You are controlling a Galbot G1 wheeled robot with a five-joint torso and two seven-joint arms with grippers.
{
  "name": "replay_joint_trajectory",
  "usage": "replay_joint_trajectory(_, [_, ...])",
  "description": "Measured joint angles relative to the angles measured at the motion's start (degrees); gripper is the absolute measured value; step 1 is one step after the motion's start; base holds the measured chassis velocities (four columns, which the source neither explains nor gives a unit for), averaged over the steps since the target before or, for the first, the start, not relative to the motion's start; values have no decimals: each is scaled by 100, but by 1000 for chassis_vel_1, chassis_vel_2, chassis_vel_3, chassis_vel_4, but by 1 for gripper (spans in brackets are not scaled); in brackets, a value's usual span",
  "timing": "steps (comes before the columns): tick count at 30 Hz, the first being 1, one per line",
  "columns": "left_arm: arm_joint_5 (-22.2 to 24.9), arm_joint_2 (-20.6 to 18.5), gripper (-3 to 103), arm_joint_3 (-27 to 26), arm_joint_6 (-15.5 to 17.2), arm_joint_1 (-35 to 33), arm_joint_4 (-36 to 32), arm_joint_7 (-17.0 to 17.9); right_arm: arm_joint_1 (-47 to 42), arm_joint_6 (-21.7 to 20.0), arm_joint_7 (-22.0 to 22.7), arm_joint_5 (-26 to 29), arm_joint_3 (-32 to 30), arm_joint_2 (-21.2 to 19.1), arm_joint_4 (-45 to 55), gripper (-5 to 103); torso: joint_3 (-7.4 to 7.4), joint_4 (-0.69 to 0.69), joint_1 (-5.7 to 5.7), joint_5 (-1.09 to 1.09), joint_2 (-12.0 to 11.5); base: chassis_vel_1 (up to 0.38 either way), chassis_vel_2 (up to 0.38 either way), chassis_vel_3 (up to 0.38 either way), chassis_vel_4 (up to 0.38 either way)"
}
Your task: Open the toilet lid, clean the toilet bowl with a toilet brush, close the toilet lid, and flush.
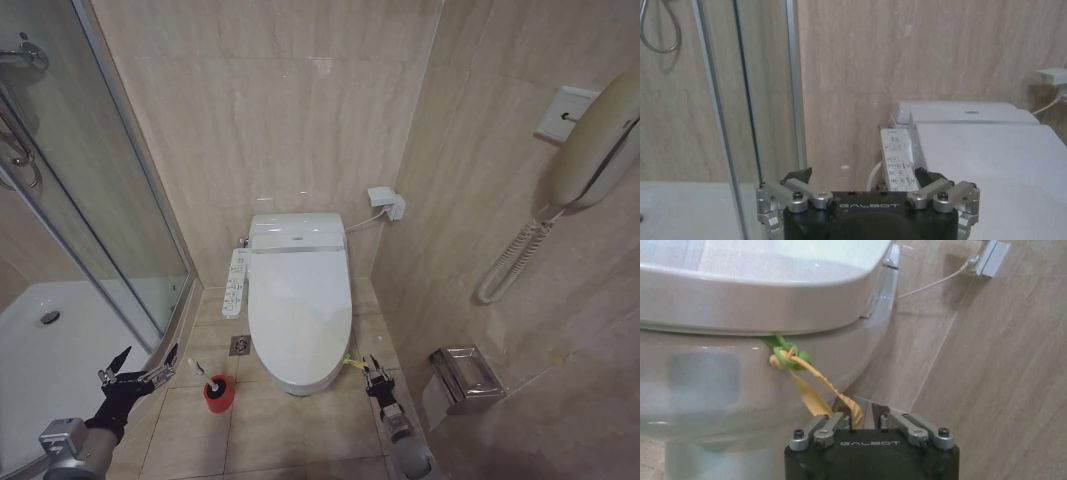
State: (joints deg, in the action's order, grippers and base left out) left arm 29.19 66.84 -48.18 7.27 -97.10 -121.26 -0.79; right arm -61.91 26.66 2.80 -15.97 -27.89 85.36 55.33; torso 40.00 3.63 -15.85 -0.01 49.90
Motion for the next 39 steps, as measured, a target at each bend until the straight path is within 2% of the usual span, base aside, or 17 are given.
replay_joint_trajectory(1, [0, 0, 100, 0, 0, 0, 0, 0, -10, 7, -2, -1, 0, 2, 7, 14, 0, 0, 0, 0, 0, 0, 0, 0, 0])
replay_joint_trajectory(8, [0, 0, 100, 0, 0, 0, 0, 0, -97, 71, -40, 108, 14, -11, 215, 14, 0, 1, 0, 0, 0, 0, 0, 0, 0])
replay_joint_trajectory(9, [0, 0, 100, 0, 0, 0, 0, 0, -112, 133, -77, 174, 15, -17, 270, 1, 0, 1, 0, 0, 0, 0, 0, 0, 0])
replay_joint_trajectory(13, [0, 0, 100, 0, 0, 0, 0, 0, -178, 199, -156, 443, 12, -46, 590, 1, 0, 0, 0, 0, 0, 0, 0, 0, 0])
replay_joint_trajectory(21, [0, 0, 100, 0, 0, 0, 0, 0, -390, -167, -200, 1064, 31, -189, 1685, 1, 0, -2, 0, 1, 0, 0, 0, 0, 0])
replay_joint_trajectory(33, [0, 0, 100, 0, 0, 0, 0, 0, -646, -377, -78, 1365, -24, -126, 2582, 1, 0, 0, 0, 1, 0, 0, 0, 0, 0])
replay_joint_trajectory(39, [0, 0, 100, 0, 0, 0, 0, 0, -644, -739, 113, 1553, -24, -148, 3221, 1, 0, 0, 0, -1, 0, 0, 0, 0, 0])
